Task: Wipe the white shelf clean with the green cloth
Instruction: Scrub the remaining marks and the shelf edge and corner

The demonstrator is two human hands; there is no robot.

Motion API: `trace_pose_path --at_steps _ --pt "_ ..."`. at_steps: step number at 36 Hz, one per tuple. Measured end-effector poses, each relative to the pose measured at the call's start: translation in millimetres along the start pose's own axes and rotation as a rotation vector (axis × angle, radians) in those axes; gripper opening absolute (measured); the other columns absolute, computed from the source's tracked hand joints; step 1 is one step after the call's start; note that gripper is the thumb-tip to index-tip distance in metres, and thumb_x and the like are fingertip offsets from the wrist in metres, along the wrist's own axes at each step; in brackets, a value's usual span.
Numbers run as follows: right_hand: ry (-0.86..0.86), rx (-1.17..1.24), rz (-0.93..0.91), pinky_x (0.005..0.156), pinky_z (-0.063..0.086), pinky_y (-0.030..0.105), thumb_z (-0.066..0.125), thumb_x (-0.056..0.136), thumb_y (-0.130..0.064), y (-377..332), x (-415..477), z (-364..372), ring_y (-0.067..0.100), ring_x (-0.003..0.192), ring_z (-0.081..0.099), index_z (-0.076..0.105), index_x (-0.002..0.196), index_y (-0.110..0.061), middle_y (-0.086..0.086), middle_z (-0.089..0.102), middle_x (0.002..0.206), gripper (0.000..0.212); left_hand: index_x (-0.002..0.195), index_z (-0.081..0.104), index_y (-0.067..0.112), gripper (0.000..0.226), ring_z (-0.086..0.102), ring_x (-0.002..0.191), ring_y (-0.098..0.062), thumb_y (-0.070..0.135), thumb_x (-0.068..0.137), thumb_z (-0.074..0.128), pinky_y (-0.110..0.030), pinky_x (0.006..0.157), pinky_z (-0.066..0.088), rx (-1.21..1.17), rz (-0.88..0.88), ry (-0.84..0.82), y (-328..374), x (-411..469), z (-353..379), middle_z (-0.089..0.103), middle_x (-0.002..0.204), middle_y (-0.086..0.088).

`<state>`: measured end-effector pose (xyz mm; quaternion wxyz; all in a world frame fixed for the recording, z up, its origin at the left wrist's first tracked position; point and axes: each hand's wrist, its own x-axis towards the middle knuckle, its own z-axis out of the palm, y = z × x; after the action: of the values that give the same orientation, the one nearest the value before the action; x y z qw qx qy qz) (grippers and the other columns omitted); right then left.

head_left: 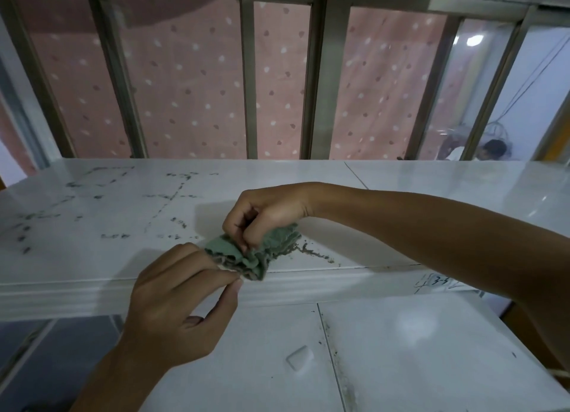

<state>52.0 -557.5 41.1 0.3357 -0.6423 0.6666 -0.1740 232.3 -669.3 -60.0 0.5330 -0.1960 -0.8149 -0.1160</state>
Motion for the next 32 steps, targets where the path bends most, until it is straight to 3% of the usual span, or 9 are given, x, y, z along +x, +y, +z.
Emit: trace_pose_path --at_steps 6,12,16,19,25,32 --pt "0.035 0.010 0.024 0.060 0.033 0.026 0.055 0.077 0.003 4 -14 2 0.023 0.065 0.041 0.057 0.076 0.015 0.013 0.049 0.067 0.012 0.070 0.075 -0.002 0.016 0.057 0.058 -0.030 0.003 0.085 0.076 -0.039 0.058 0.047 -0.011 0.015 -0.004 0 2 0 0.067 0.068 -0.010" --pt "0.101 0.028 0.079 0.068 0.044 0.020 0.060 0.085 0.009 9 -41 11 0.011 0.072 0.056 0.062 0.089 0.007 0.008 0.062 0.080 0.005 0.070 0.075 -0.003 0.015 0.057 0.058 -0.029 0.001 0.084 0.076 -0.036 0.058 0.046 -0.030 0.032 -0.008 1 5 3 0.066 0.067 -0.009" --pt "0.234 -0.126 0.134 0.065 0.040 0.017 0.062 0.096 -0.016 7 -65 24 0.001 0.067 0.050 0.060 0.104 -0.015 -0.006 0.059 0.079 0.009 0.069 0.074 0.000 0.017 0.058 0.059 -0.029 0.004 0.086 0.075 -0.037 0.057 0.047 -0.040 0.060 -0.038 3 5 8 0.066 0.068 -0.009" --pt "0.307 -0.326 0.180 0.063 0.039 0.025 0.056 0.099 -0.030 7 -77 36 0.007 0.061 0.046 0.052 0.106 -0.027 -0.001 0.056 0.071 0.009 0.070 0.074 0.001 0.017 0.058 0.059 -0.029 0.004 0.087 0.074 -0.038 0.056 0.048 -0.026 0.107 -0.068 3 5 15 0.066 0.069 -0.009" --pt "0.406 -0.366 0.235 0.061 0.034 0.018 0.053 0.100 -0.026 -1 -95 55 0.008 0.060 0.048 0.050 0.102 -0.027 -0.010 0.053 0.063 0.003 0.071 0.073 0.001 0.018 0.057 0.060 -0.028 0.003 0.088 0.073 -0.038 0.056 0.048 -0.060 0.103 -0.080 1 6 17 0.065 0.070 -0.010" --pt "0.505 -0.425 0.224 0.057 0.032 0.016 0.057 0.098 -0.020 -15 -119 86 0.016 0.056 0.046 0.052 0.101 -0.024 -0.002 0.049 0.058 0.007 0.070 0.072 0.000 0.017 0.056 0.060 -0.027 0.002 0.088 0.074 -0.039 0.054 0.049 -0.113 0.112 -0.067 -8 4 8 0.065 0.070 -0.009"
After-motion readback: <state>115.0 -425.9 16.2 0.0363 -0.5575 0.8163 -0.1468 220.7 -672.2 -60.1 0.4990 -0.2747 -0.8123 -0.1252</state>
